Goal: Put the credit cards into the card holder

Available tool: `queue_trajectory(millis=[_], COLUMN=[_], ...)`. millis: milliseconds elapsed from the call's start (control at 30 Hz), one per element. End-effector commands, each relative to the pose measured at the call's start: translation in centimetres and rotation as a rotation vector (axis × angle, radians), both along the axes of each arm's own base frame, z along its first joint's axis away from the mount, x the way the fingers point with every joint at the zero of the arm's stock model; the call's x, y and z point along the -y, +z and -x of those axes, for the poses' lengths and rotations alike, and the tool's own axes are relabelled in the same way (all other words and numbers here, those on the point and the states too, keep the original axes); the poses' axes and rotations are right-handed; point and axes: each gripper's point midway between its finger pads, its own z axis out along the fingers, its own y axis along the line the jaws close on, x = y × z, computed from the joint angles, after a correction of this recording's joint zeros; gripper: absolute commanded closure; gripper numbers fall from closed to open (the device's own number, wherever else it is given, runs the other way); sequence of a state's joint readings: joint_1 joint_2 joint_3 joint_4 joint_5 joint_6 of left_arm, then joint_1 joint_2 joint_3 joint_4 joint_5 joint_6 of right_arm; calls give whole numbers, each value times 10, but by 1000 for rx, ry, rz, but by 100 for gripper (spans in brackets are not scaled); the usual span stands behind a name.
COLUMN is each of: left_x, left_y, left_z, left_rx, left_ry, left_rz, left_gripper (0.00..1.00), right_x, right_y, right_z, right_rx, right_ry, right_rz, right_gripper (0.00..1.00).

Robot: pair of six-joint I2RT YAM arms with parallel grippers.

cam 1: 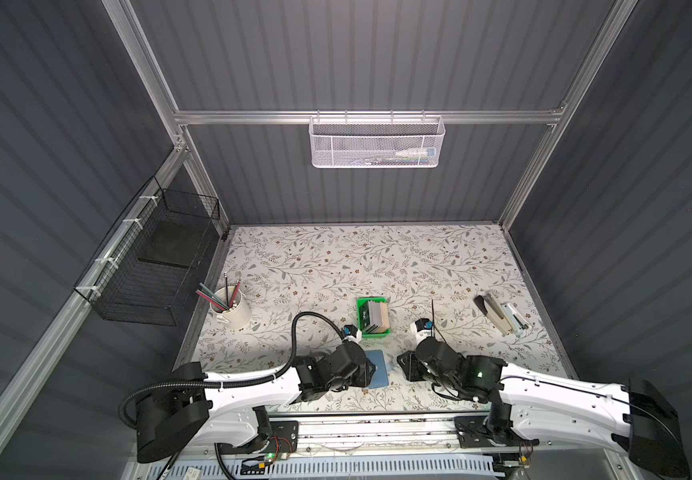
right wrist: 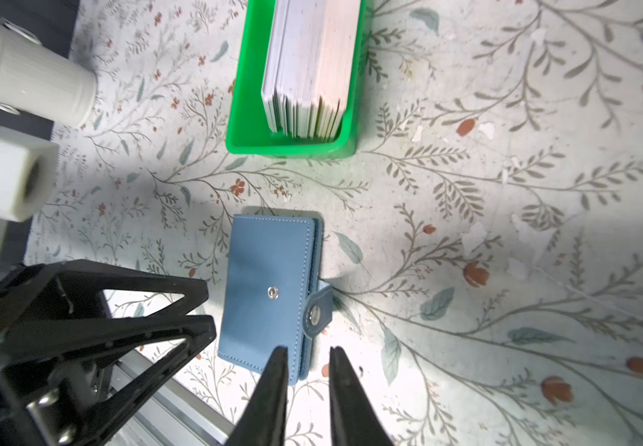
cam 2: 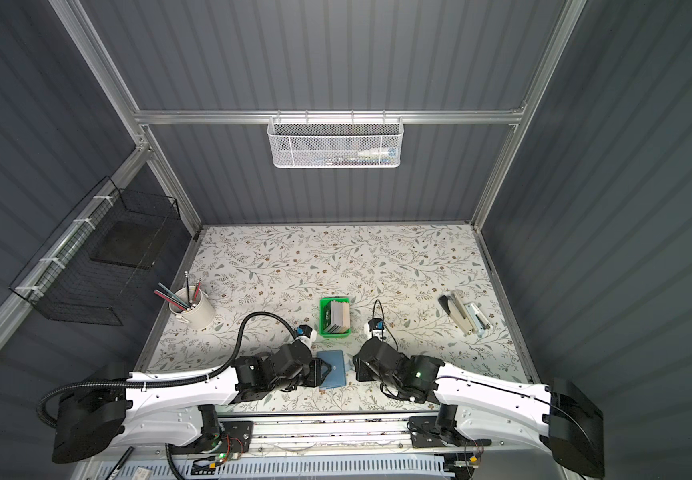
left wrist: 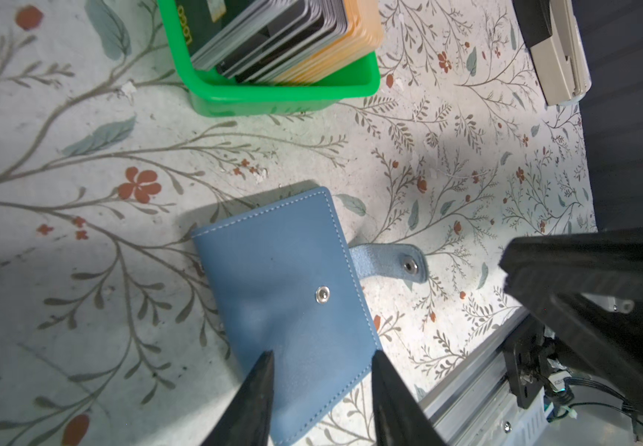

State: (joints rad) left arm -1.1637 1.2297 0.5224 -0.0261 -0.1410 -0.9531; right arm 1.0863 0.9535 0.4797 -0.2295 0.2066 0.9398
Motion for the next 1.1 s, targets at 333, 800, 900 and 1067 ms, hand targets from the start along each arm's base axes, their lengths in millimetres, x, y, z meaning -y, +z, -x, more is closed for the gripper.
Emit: queue_trajectory(millis=[333,800,900,1067], left_x=[-18,-10,-7,-5], left_y=[13,11,8,5], left_z=[3,-3,-2,0], left_rx=[19,21,5,-12], left_ry=[37,35,32,27], left_rz=[32,-7,-15,-23], left_gripper=[56,57,57,58], right_x=[3,-14,-19,-29], right_y=[18,29,28,30], right_z=[2,12,15,17], right_rx=[15,26,5,-39], right_ry=[17,131,149,180], right_rz=[21,-42,-82,-163], right_gripper=[73,72,72,72])
